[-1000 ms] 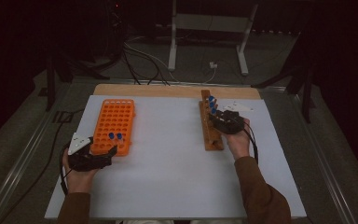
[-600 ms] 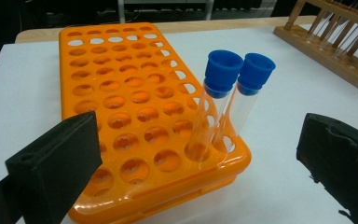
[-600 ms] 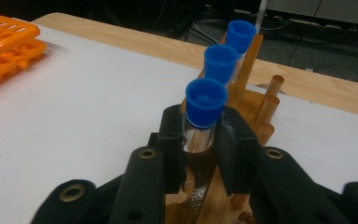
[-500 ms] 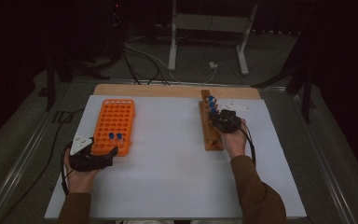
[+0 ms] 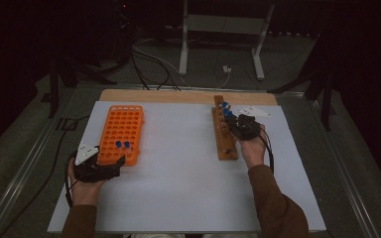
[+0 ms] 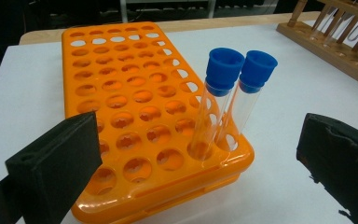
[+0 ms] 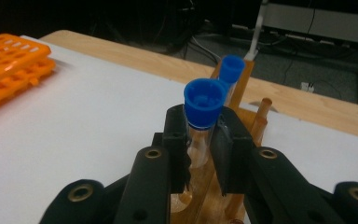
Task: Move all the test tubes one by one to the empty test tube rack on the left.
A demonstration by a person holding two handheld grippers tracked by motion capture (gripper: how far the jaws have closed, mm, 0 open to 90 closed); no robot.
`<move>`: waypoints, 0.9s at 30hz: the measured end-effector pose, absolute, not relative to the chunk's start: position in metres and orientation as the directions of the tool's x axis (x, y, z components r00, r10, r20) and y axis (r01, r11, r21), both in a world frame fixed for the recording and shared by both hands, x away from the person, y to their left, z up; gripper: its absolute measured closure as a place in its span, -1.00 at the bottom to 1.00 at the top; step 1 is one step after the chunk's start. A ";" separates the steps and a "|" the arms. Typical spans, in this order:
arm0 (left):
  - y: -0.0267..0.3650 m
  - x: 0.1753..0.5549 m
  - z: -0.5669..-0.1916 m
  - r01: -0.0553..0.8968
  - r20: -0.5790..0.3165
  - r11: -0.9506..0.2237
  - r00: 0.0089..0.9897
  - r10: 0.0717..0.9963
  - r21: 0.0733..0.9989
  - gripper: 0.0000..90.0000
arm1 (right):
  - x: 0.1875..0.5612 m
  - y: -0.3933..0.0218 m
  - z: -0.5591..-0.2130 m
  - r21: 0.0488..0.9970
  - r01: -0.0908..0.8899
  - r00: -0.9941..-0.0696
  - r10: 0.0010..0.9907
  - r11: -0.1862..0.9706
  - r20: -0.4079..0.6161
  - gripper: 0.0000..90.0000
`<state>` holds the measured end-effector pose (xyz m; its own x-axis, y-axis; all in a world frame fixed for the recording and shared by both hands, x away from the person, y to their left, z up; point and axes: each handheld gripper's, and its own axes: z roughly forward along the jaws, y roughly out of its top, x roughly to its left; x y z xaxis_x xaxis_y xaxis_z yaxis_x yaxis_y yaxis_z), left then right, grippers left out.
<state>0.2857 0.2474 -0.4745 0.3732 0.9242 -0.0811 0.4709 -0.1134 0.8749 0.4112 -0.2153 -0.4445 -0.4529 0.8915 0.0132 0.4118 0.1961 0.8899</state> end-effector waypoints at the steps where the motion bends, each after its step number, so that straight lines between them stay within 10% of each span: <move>1: 0.247 0.286 -0.475 0.471 -0.082 -0.113 0.374 0.924 0.875 -0.99 | 0.410 -0.216 -0.443 0.892 0.408 -0.454 0.891 0.197 0.011 0.72; 27: 0.248 0.285 -0.474 0.468 -0.098 -0.096 0.373 0.923 0.878 -0.99 | 0.380 -0.225 -0.405 0.935 0.303 -0.484 0.875 0.184 -0.015 0.72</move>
